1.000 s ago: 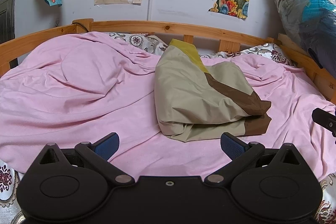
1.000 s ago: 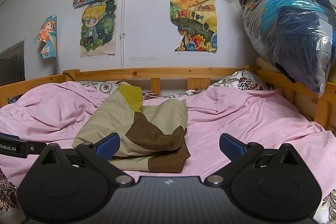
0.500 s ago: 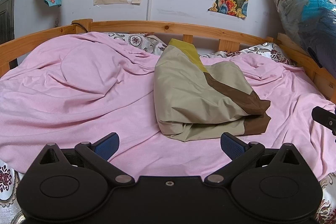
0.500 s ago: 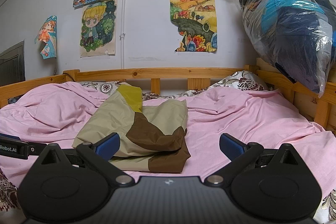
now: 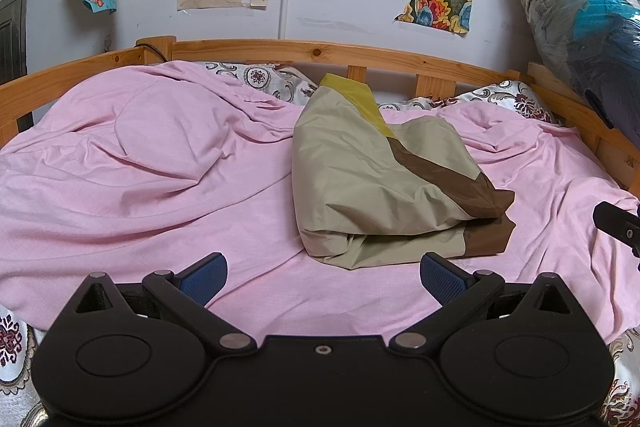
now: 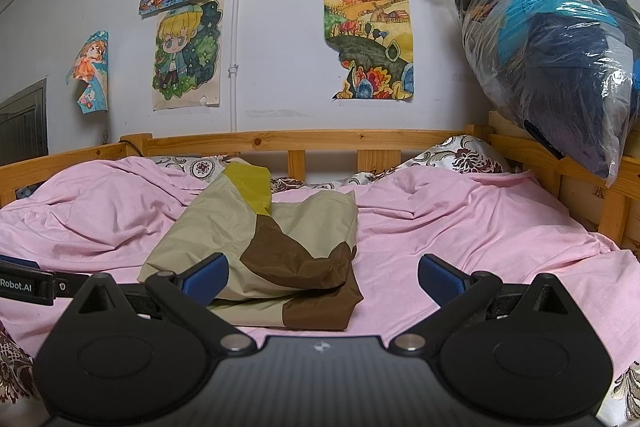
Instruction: Fold large clothes
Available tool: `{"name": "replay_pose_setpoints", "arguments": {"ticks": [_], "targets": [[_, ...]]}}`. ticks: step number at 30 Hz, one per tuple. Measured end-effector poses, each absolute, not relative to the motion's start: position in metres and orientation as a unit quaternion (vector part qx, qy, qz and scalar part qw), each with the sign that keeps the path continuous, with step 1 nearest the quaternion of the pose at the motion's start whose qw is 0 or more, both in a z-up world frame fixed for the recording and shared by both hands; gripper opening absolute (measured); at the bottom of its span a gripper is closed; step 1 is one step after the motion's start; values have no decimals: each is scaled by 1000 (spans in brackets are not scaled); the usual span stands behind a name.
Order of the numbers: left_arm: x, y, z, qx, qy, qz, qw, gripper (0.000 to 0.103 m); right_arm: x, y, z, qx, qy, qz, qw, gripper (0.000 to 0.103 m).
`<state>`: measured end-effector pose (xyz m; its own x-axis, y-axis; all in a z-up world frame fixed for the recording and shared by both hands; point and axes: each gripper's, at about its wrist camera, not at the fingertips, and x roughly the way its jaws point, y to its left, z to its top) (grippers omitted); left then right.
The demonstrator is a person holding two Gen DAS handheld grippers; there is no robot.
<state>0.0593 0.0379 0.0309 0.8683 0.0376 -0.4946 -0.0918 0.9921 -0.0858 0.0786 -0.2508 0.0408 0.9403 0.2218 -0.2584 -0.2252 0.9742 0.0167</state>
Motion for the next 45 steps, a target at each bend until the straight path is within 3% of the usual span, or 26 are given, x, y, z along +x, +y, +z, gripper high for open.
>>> {"name": "replay_pose_setpoints", "arguments": {"ticks": [45], "targets": [[61,37,29,-40,278,48,959,102,78,-249,41,-6,130,113,985,103]]}}
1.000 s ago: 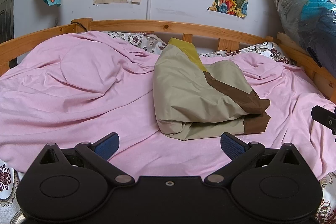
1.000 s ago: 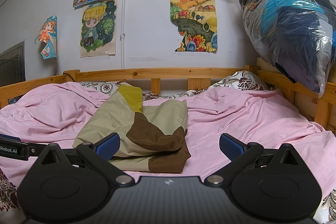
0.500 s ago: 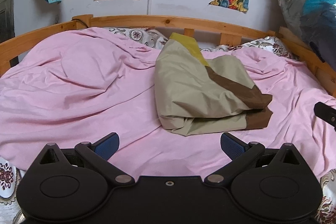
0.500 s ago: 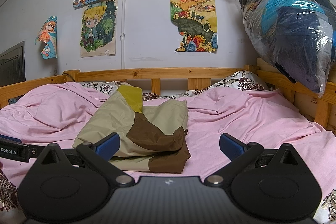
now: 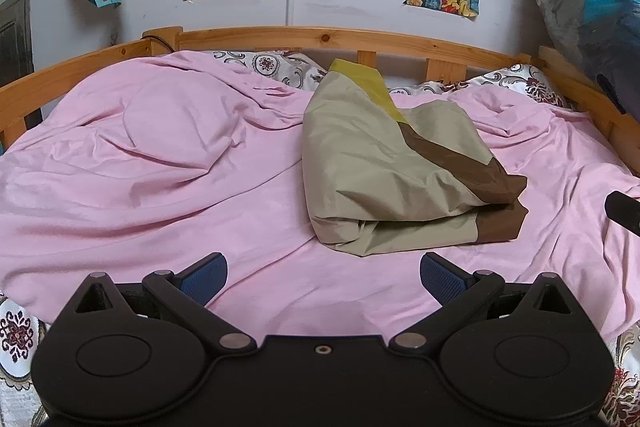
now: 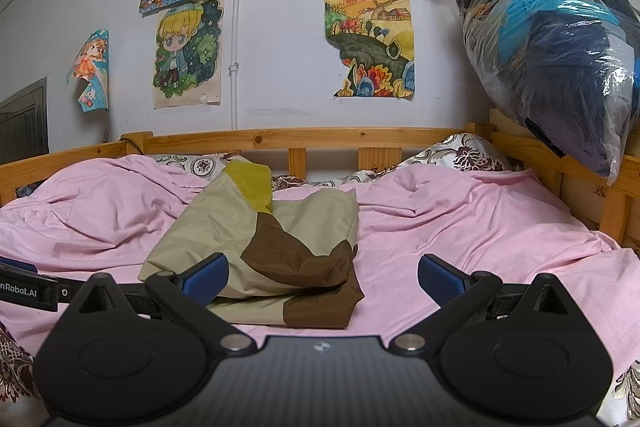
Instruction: Fold large clothes
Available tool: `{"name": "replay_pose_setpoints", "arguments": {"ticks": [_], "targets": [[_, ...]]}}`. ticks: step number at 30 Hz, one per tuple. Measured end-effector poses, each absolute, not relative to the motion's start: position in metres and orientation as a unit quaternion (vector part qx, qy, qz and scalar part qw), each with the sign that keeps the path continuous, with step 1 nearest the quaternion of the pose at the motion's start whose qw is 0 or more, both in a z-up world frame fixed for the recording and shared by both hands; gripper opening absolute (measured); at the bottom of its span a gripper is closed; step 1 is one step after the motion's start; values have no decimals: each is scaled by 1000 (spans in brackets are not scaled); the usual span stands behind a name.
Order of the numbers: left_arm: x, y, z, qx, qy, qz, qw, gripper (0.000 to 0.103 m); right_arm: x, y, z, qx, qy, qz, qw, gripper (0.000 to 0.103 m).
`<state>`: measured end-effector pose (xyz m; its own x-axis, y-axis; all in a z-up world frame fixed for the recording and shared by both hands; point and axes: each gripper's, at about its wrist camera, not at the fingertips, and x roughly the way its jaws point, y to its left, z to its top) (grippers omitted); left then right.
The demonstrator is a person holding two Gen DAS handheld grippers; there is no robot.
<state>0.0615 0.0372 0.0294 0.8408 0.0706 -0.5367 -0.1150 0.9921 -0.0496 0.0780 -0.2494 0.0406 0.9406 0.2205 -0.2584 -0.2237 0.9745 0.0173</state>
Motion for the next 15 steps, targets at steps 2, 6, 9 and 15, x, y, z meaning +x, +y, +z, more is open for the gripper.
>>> {"name": "replay_pose_setpoints", "arguments": {"ticks": [2,6,9,15], "targets": [[62,37,29,-39,278,48,959,102,78,-249,40,-6,131,113,985,103],[62,37,30,-40,279,46,958,102,78,-249,41,-6,130,112,985,103],[62,38,29,-38,279,42,959,102,78,-249,41,-6,131,112,985,103],[62,39,28,-35,278,36,959,102,78,-249,41,-6,131,112,985,103]]}}
